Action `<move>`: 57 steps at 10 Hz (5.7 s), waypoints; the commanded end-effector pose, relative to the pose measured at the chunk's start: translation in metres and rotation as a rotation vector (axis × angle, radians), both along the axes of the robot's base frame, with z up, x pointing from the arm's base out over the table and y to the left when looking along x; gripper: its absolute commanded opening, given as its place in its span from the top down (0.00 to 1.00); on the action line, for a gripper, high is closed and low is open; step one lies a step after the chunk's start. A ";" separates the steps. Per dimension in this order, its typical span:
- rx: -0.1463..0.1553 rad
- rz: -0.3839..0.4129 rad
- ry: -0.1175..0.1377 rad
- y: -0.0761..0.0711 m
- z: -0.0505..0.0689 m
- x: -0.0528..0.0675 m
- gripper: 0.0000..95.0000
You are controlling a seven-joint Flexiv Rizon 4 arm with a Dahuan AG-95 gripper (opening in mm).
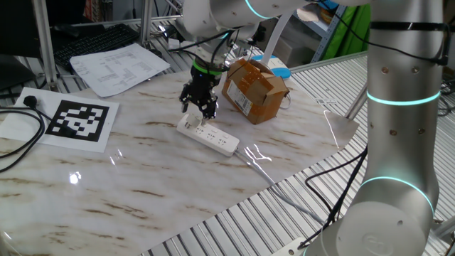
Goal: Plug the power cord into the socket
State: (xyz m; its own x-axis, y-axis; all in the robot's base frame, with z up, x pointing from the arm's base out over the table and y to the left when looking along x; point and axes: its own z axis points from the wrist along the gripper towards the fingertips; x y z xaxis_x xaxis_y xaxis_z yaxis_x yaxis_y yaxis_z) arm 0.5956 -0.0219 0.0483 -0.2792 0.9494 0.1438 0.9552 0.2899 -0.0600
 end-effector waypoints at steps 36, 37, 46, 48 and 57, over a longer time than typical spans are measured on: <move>0.303 -0.295 0.125 0.000 0.001 -0.002 0.60; 0.307 -0.296 0.125 0.001 0.001 -0.002 0.60; 0.271 -0.254 0.064 0.007 0.012 -0.006 1.00; 0.239 -0.205 0.035 0.007 0.023 -0.009 1.00; 0.044 0.116 -0.155 0.010 0.033 -0.003 1.00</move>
